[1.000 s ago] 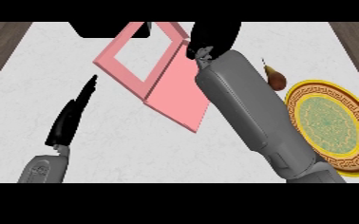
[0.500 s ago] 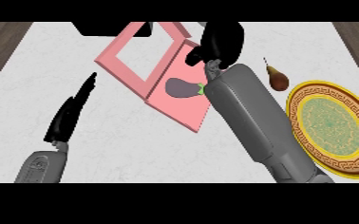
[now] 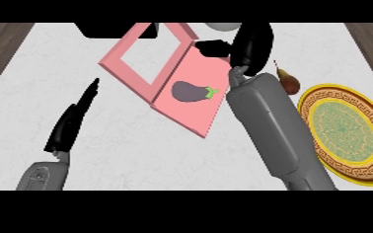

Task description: Pick the eggplant from the plate and place it in the cardboard box

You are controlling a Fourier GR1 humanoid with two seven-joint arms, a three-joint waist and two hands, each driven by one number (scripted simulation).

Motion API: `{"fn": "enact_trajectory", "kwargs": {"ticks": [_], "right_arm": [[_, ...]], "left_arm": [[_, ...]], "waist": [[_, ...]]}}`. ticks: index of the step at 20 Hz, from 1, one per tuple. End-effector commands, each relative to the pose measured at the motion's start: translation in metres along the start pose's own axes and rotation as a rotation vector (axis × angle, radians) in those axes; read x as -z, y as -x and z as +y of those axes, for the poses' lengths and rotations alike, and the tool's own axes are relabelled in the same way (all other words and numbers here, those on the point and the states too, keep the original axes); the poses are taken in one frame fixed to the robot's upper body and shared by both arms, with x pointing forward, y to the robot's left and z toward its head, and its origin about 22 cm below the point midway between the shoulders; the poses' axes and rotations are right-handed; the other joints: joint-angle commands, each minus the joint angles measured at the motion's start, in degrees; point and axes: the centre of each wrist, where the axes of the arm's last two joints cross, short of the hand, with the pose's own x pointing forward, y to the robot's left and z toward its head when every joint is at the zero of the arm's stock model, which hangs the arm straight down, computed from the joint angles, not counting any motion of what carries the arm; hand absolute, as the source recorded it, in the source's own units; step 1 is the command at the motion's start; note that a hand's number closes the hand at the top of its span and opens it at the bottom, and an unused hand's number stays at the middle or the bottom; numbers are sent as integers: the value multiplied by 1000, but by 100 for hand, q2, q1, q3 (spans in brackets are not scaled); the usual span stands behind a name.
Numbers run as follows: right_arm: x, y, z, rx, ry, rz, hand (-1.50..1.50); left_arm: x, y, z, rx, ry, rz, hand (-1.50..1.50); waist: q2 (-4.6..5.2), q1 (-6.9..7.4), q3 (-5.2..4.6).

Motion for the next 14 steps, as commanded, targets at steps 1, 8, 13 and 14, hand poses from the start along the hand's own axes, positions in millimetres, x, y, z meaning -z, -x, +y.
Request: {"fn": "enact_trajectory", "kwargs": {"ticks": [1, 8, 13, 14], "right_arm": [[-4, 40, -3, 163, 152, 26, -150], [1, 82, -53, 247, 264, -40, -150], [-12, 132, -67, 266, 352, -44, -150], [-13, 133, -86, 277, 356, -64, -150]], "left_arm": [[-9, -7, -10, -16, -1, 6, 0], [8, 0, 19, -12, -17, 14, 0], [-7, -7, 10, -2, -22, 6, 0], [4, -4, -16, 0, -19, 8, 0]], "waist": [[-10, -6, 5], [-11, -134, -3], [-9, -69, -1], [-9, -125, -3]]}}
